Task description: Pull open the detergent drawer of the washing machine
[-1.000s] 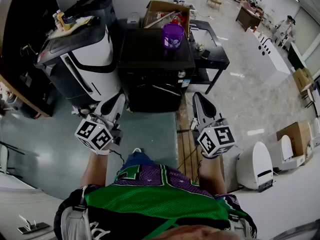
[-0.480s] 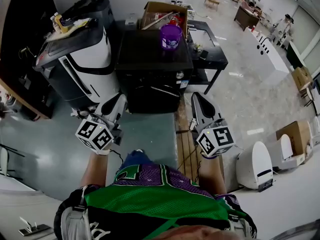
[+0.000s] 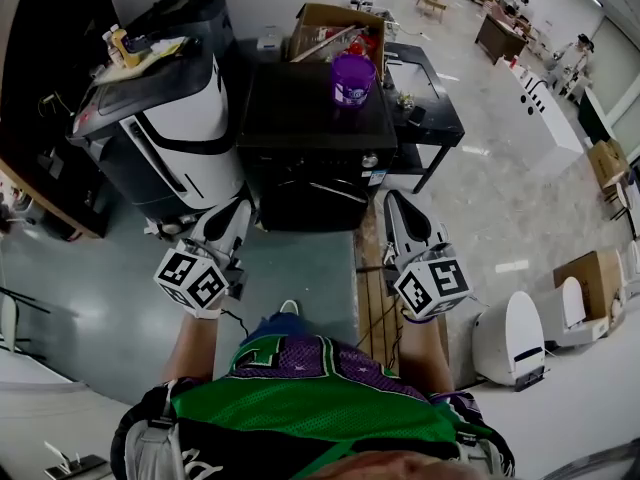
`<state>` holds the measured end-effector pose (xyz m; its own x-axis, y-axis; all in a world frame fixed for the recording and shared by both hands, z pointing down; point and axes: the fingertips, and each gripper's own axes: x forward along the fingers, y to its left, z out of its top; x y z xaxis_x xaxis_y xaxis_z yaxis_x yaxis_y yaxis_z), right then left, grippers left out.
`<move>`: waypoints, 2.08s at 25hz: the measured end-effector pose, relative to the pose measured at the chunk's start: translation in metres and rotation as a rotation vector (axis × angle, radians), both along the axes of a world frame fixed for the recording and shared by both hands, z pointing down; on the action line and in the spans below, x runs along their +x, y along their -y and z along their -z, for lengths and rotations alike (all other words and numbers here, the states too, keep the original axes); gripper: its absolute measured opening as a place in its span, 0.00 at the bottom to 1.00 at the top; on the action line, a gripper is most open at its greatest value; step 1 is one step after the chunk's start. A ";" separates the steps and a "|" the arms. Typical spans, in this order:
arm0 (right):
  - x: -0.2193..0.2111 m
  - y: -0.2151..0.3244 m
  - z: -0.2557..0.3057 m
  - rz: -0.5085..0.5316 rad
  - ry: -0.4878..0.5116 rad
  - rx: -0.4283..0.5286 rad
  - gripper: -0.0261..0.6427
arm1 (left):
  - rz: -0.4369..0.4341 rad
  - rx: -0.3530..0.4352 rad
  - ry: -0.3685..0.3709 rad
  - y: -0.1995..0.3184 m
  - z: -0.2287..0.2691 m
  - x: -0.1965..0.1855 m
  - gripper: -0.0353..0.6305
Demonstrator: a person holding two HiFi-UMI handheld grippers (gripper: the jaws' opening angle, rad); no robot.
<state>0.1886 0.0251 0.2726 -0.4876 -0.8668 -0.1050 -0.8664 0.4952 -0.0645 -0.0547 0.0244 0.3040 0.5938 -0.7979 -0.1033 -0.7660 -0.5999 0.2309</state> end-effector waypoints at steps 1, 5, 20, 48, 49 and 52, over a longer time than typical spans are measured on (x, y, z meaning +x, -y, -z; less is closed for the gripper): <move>-0.003 0.007 0.001 -0.003 0.002 0.001 0.04 | 0.004 -0.003 -0.006 0.008 -0.001 -0.005 0.08; -0.019 0.041 0.007 -0.019 0.003 0.007 0.04 | 0.011 -0.016 -0.024 0.042 -0.006 -0.025 0.08; -0.075 0.146 0.009 -0.104 -0.072 0.013 0.04 | -0.037 0.004 0.052 0.162 -0.009 -0.072 0.08; -0.071 0.228 -0.021 0.019 -0.093 -0.046 0.04 | -0.251 -0.256 -0.334 0.241 -0.101 -0.036 0.41; -0.071 0.232 -0.026 0.019 -0.089 -0.057 0.04 | -0.248 -0.271 -0.325 0.242 -0.112 -0.036 0.41; -0.073 0.242 -0.038 0.020 -0.076 -0.083 0.04 | -0.247 -0.318 -0.309 0.248 -0.144 -0.033 0.41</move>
<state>0.1154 -0.2171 0.3105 -0.5083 -0.8612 0.0044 -0.8606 0.5078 -0.0401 -0.0878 -0.2237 0.4479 0.7492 -0.6577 -0.0789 -0.4769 -0.6182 0.6247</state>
